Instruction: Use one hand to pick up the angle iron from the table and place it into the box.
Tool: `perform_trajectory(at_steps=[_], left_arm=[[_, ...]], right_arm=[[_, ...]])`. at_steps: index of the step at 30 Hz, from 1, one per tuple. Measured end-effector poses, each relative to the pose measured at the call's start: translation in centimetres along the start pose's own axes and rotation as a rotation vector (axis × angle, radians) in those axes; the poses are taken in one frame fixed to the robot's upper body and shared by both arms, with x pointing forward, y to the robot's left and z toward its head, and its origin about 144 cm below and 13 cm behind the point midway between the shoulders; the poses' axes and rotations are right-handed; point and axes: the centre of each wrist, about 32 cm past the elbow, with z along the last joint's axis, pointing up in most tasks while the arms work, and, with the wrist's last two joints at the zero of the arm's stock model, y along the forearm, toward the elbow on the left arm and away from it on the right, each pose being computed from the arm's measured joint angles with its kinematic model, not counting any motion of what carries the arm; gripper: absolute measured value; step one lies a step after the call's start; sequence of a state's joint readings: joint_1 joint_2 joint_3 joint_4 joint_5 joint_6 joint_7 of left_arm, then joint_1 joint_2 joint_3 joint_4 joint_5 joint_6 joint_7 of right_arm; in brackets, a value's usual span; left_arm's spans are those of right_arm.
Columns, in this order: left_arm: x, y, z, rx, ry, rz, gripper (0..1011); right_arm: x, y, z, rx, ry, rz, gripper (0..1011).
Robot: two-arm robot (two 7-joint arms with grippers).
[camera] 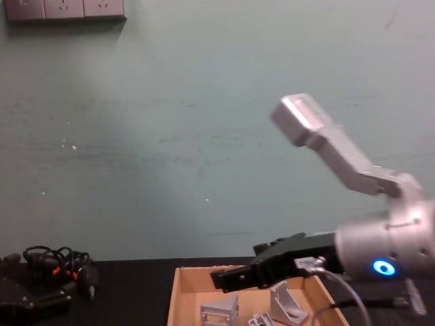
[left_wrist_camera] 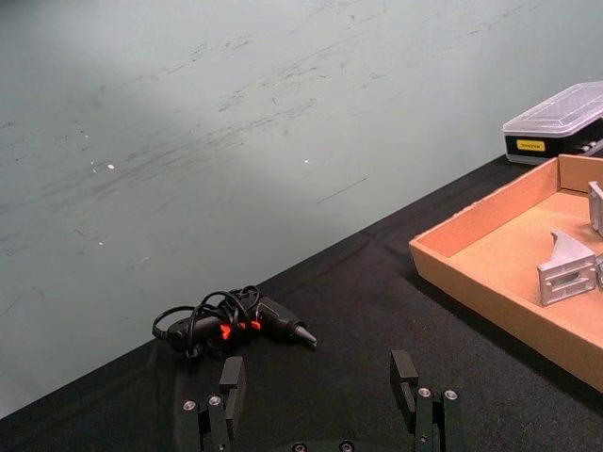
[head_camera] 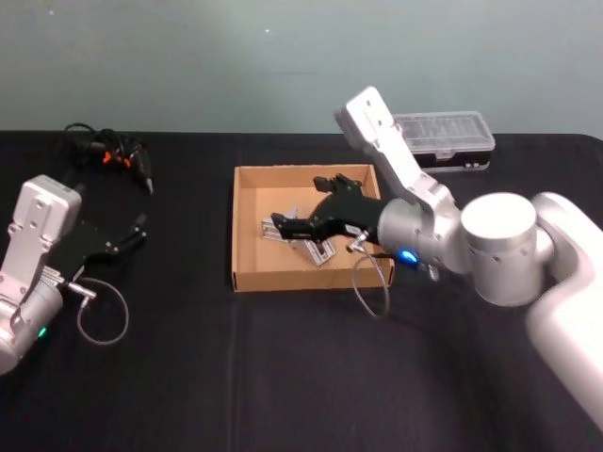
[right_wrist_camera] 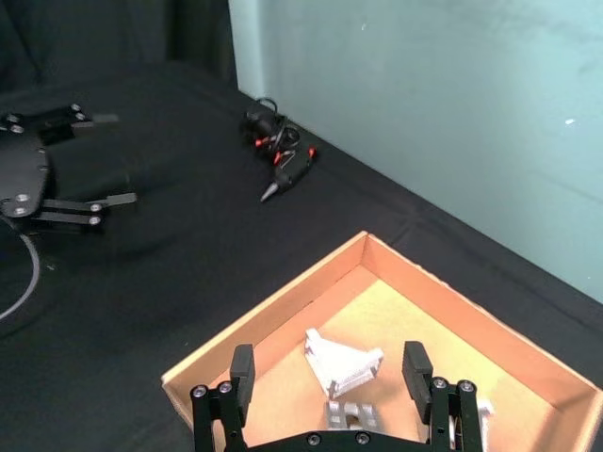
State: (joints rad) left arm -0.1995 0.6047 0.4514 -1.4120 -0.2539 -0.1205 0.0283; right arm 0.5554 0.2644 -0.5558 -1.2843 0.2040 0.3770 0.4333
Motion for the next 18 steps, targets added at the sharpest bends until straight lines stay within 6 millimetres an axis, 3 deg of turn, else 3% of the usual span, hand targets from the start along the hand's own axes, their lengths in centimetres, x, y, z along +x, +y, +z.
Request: perform_trajectory(at_steps=[10,18], left_arm=[[0.0,0.0,0.0,0.0,0.0,0.0,1011],[0.0,0.0,0.0,0.0,0.0,0.0,1011]], right_arm=[[-1.8,-5.4,-4.7,0.147,0.034,-0.073,1003],[-3.0,-7.0,-7.9,0.217,0.021,-0.146,1003]])
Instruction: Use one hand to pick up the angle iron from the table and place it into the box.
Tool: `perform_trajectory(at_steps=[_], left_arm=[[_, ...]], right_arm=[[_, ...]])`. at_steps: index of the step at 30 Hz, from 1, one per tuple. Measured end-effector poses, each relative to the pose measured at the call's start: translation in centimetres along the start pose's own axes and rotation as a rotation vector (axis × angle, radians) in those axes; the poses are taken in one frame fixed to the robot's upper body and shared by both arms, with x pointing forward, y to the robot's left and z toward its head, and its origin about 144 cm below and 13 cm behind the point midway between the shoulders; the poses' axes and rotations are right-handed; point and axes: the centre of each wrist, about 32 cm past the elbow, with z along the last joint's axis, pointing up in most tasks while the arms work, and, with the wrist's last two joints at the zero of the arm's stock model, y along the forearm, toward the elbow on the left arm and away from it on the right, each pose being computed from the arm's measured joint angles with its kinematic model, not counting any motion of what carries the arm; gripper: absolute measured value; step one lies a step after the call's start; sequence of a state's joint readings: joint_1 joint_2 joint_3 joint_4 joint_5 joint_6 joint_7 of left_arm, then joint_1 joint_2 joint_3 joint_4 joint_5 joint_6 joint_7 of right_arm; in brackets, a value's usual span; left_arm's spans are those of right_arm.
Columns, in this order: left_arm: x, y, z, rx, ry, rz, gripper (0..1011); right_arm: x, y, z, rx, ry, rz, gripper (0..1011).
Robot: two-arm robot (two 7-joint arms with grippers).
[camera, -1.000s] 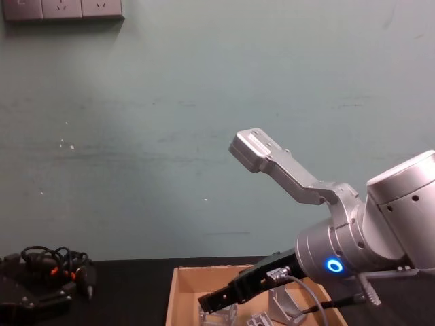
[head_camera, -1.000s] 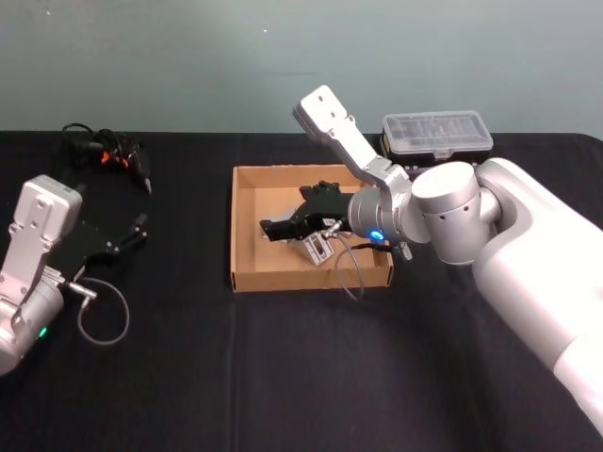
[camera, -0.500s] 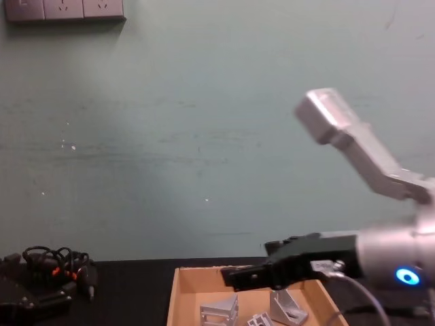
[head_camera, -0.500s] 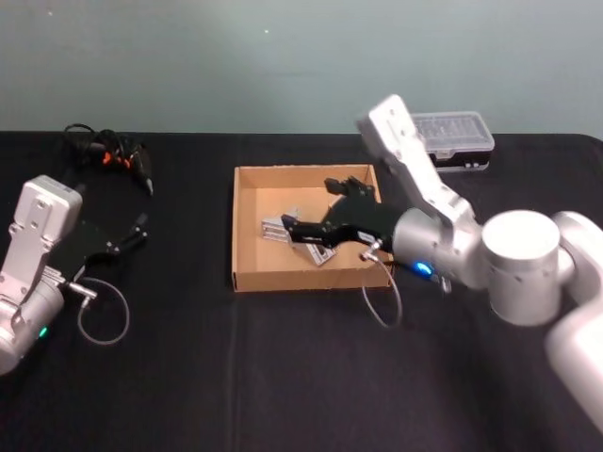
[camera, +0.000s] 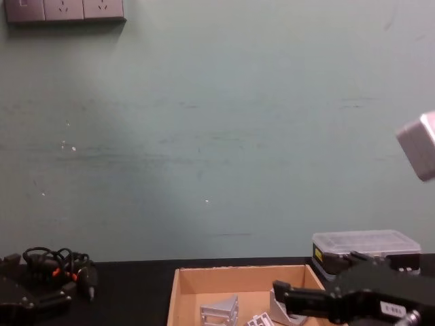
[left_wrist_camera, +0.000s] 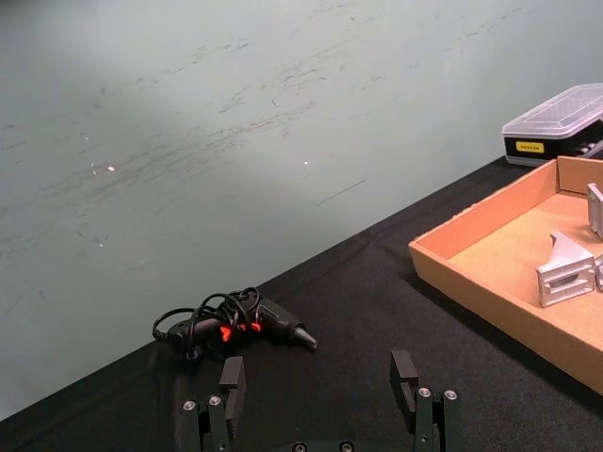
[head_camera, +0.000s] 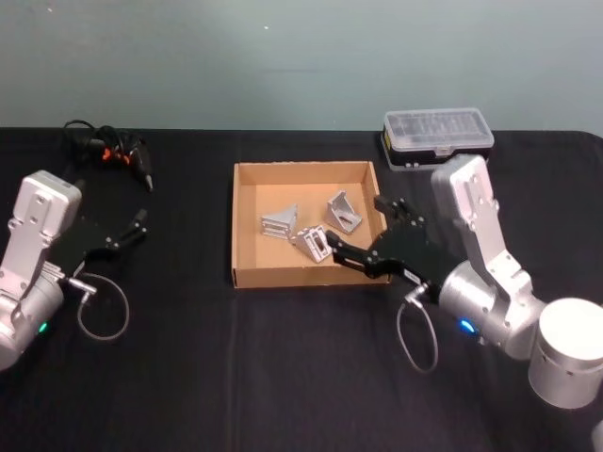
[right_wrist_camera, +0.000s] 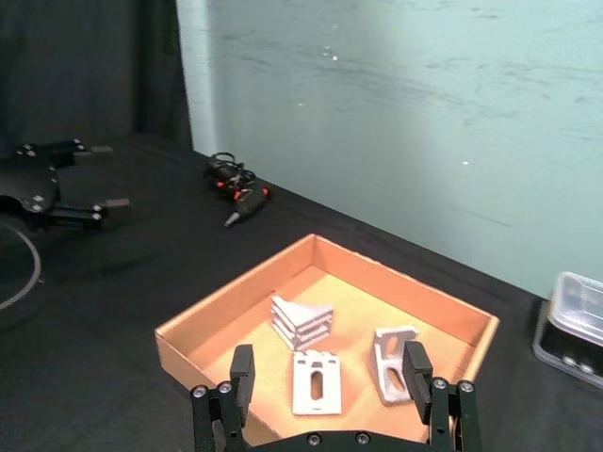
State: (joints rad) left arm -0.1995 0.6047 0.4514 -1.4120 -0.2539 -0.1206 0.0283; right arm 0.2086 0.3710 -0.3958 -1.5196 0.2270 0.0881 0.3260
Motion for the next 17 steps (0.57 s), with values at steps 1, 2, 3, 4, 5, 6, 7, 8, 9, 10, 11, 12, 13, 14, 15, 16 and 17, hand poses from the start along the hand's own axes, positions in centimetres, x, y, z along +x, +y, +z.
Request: perform_trajectory(at_steps=[1,2,3,4,5,6,7,8,9,10,11,12,13,14,15,16,17], left_arm=[[0.0,0.0,0.0,0.0,0.0,0.0,1011],[0.0,0.0,0.0,0.0,0.0,0.0,1011],[0.0,0.0,0.0,0.0,0.0,0.0,1011],[0.0,0.0,0.0,0.0,0.0,0.0,1011],[0.0,0.0,0.0,0.0,0.0,0.0,1011],[0.0,0.0,0.0,0.0,0.0,0.0,1011],[0.0,0.0,0.0,0.0,0.0,0.0,1011],[0.0,0.0,0.0,0.0,0.0,0.0,1011],[0.0,0.0,0.0,0.0,0.0,0.0,1011],[0.0,0.0,0.0,0.0,0.0,0.0,1011],[0.0,0.0,0.0,0.0,0.0,0.0,1011],[0.0,0.0,0.0,0.0,0.0,0.0,1011],[0.0,0.0,0.0,0.0,0.0,0.0,1011],[0.0,0.0,0.0,0.0,0.0,0.0,1011],[0.0,0.0,0.0,0.0,0.0,0.0,1011],[0.0,0.0,0.0,0.0,0.0,0.0,1011],[0.0,0.0,0.0,0.0,0.0,0.0,1011]], right_arm=[[-0.1,-0.1,-0.3,0.004,-0.003,-0.007,1003],[-0.3,-0.3,-0.8,0.008,-0.011,-0.019,1003],[-0.3,-0.3,-1.0,0.009,-0.015,-0.023,1003],[-0.4,-0.4,-1.3,0.011,-0.021,-0.032,1003],[-0.4,-0.4,-1.4,0.01,-0.021,-0.031,1003],[-0.4,-0.4,-1.3,0.011,-0.021,-0.032,1003],[-0.4,-0.4,-1.3,0.011,-0.021,-0.032,1003],[-0.4,-0.4,-1.3,0.011,-0.021,-0.031,1003],[-0.4,-0.4,-1.2,0.012,-0.02,-0.031,1003],[-0.4,-0.4,-1.2,0.012,-0.02,-0.031,1003],[-0.4,-0.4,-1.2,0.011,-0.02,-0.03,1003],[-0.4,-0.4,-1.2,0.011,-0.019,-0.03,1003],[-0.4,-0.4,-1.1,0.011,-0.019,-0.03,1003],[-0.3,-0.4,-1.1,0.01,-0.019,-0.029,1003],[-0.3,-0.4,-1.1,0.01,-0.018,-0.029,1003],[-0.3,-0.4,-1.1,0.01,-0.018,-0.028,1003],[-0.3,-0.4,-1.1,0.01,-0.018,-0.027,1003]])
